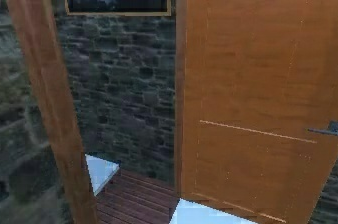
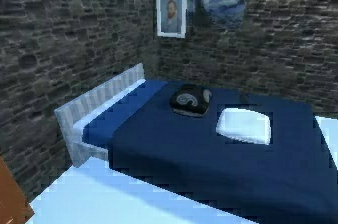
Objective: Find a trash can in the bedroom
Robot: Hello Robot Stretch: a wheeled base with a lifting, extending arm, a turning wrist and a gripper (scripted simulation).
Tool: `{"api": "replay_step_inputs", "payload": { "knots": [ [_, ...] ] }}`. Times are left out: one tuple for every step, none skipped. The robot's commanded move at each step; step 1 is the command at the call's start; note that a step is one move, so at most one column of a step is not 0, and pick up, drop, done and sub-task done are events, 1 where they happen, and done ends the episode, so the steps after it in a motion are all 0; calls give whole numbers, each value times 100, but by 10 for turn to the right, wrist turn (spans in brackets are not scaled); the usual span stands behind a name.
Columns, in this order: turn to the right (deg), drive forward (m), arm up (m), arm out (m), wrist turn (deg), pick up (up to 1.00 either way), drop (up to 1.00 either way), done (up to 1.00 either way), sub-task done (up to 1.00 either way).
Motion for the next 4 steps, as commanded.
{"api": "replay_step_inputs", "payload": {
  "knots": [
    [210, 0, 0, 0, 0, 0, 0, 0, 0],
    [0, 45, 0, 0, 0, 0, 0, 0, 0],
    [-330, 0, 0, 0, 0, 0, 0, 0, 0],
    [0, 30, 0, 0, 0, 0, 0, 0, 0]
  ]
}}
